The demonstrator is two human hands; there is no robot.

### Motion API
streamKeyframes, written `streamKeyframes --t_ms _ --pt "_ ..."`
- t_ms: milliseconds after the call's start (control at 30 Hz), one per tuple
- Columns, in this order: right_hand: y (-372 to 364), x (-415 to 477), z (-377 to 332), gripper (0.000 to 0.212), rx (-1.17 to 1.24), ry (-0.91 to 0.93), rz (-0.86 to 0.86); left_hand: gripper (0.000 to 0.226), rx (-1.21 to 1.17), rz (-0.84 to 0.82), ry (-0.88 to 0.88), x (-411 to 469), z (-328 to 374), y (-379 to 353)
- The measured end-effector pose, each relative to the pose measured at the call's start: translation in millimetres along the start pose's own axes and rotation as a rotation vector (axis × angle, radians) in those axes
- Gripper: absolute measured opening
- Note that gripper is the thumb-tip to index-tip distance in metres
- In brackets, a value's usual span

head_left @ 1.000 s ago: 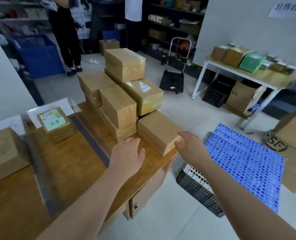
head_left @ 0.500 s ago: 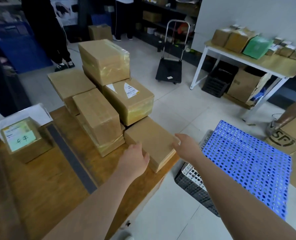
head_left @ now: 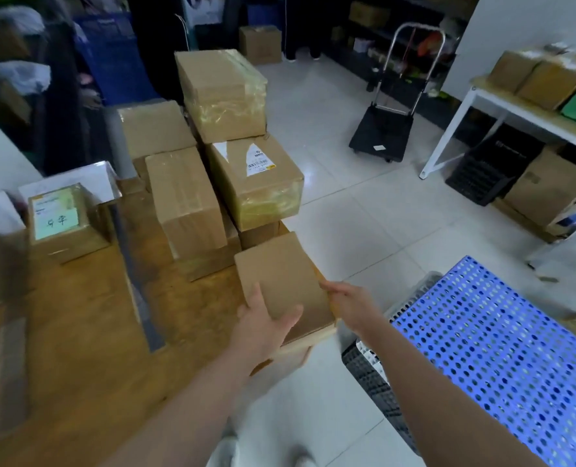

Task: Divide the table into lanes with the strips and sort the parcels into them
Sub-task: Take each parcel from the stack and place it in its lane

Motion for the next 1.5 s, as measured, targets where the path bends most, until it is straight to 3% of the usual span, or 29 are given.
streamKeyframes --t_ms 133,267,333,400,500,600,700,800,867,933,1067,1133,1300,1500 --pt "10.3 -10.0 8.0 0.046 0.143 0.032 -0.145 0.116 -0.327 0.057 0.099 -12.7 -5.2 -15.8" --pt "14.4 -23.1 11.9 0.034 0.218 0.075 -0.228 0.148 -0.500 0.046 0.156 -20.6 -12.8 -27.1" --pt "14.3 -26.2 10.7 0.028 0.279 0.082 -0.218 0.152 -0.628 0.016 0.182 -23.9 -15.6 -32.8" --pt "14.3 -29.8 6.1 0.026 0.335 0.103 -0.219 0.133 -0.802 -0.032 0.150 -30.6 -15.1 -38.3" --pt "14.0 -32.0 -0.9 0.029 0.372 0.132 -0.268 0.084 -0.956 -0.002 0.103 -36.2 -17.9 -39.5" --pt "10.0 -33.8 -0.7 0.031 0.275 0.148 -0.311 0.049 -0.959 0.141 0.117 -40.4 -27.6 -39.0" --pt "1.6 -35.6 3.3 0.039 0.116 0.180 -0.309 0.057 -0.953 0.178 0.113 -47.4 -37.6 -36.6" --pt "-5.8 -39.2 12.2 0.052 0.073 0.103 -0.342 0.064 -0.721 0.280 0.109 -50.1 -54.4 -24.1" --pt "-9.2 -39.6 21.3 0.048 0.067 0.052 -0.367 0.058 -0.599 0.303 0.093 -51.3 -60.9 -19.1" --pt "-13.4 -39.3 29.4 0.035 0.090 0.013 -0.382 0.055 -0.625 0.266 0.091 -56.1 -61.1 -19.4" --pt "-13.1 -40.7 28.2 0.027 0.106 0.025 -0.358 0.107 -0.812 0.157 0.090 -60.3 -63.4 -25.4" --pt "-9.4 -39.8 22.4 0.031 0.121 0.045 -0.348 0.118 -0.835 0.152 0.085 -59.1 -62.9 -25.1" --pt "3.2 -36.5 -2.7 0.035 0.152 0.142 -0.310 0.087 -0.862 0.165 0.074 -60.3 -45.7 -14.7" --pt "2.4 -51.2 -46.1 0.035 0.164 0.276 -0.295 0.082 -0.935 0.182 0.021 -68.2 -47.3 1.0"
Point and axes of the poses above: each hand's wrist, its own x-axis towards the middle knuckle, its own y-axis out of the back of the hand, z = x × y, the point moved 4 cm from there along x, towards the middle knuckle
